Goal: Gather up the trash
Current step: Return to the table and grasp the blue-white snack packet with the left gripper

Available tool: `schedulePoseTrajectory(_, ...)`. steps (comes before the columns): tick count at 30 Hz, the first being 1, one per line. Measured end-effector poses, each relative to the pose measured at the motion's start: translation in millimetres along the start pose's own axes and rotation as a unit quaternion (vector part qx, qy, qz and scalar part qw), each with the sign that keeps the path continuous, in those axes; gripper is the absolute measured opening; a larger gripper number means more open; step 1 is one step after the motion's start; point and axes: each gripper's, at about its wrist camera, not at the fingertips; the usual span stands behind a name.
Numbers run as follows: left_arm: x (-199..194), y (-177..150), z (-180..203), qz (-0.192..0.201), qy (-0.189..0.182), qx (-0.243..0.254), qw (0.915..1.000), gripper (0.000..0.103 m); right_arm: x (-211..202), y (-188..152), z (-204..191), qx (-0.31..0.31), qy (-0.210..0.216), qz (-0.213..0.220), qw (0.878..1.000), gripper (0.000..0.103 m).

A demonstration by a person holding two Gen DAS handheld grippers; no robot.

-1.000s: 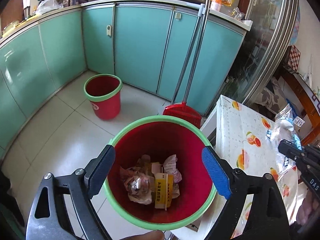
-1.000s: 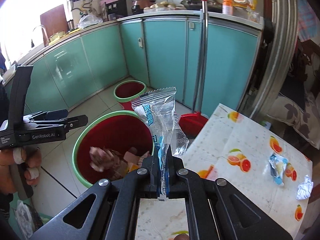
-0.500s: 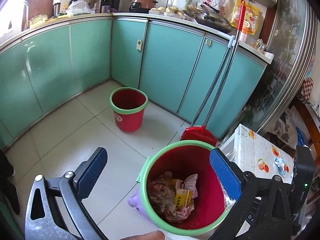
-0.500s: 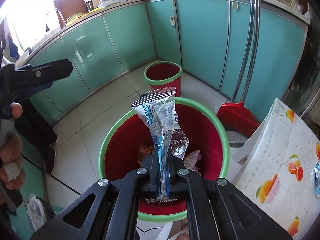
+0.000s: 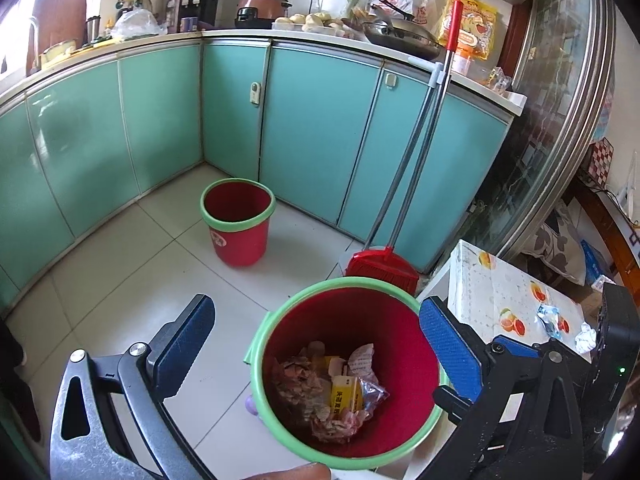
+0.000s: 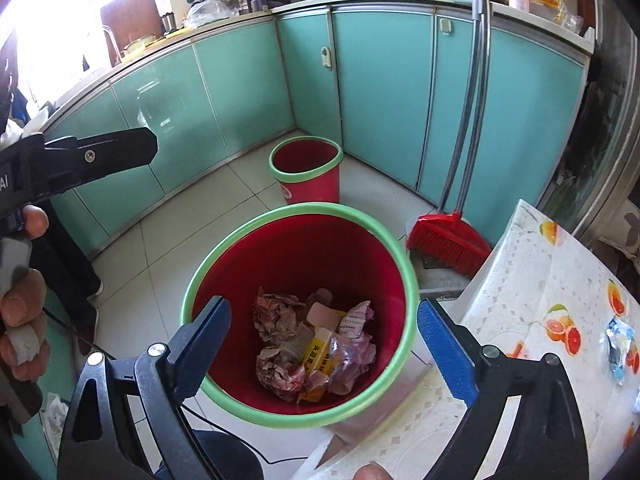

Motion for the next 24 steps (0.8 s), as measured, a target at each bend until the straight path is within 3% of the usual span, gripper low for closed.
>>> schedulePoseTrajectory(5,-2.1,-3.4,45.0,-0.004,-0.025,0.033,0.9991,0.103,-42.9,-14.4,37.5,0.022,-0.033,0.022,0.999,0.095)
schedulePoseTrajectory(11,-5.3,-15.7,127.1,-0.015,-0.078,0.084,0.9933,0.103,-101.8,-48.0,104.9,0.054,-0.090,0.044,0.993,0.095)
schedulePoseTrajectory(16,-2.1,-31.4,204.3,-0.037,-0.123,0.128,0.9834,0.103,-155.0,-90.5,173.9,0.088,-0.149,0.054,0.983,0.095)
schedulePoseTrajectory(24,14.4,-62.7,340.0,-0.082,-0.187,0.190,0.9604,0.103,-240.0,-173.3,296.3,0.172,-0.241,0.061,0.953,0.095)
Point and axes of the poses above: each gripper's, at about its wrist camera, not at the fingertips, and x roughly the way its jaws point, z to its right, y to its top
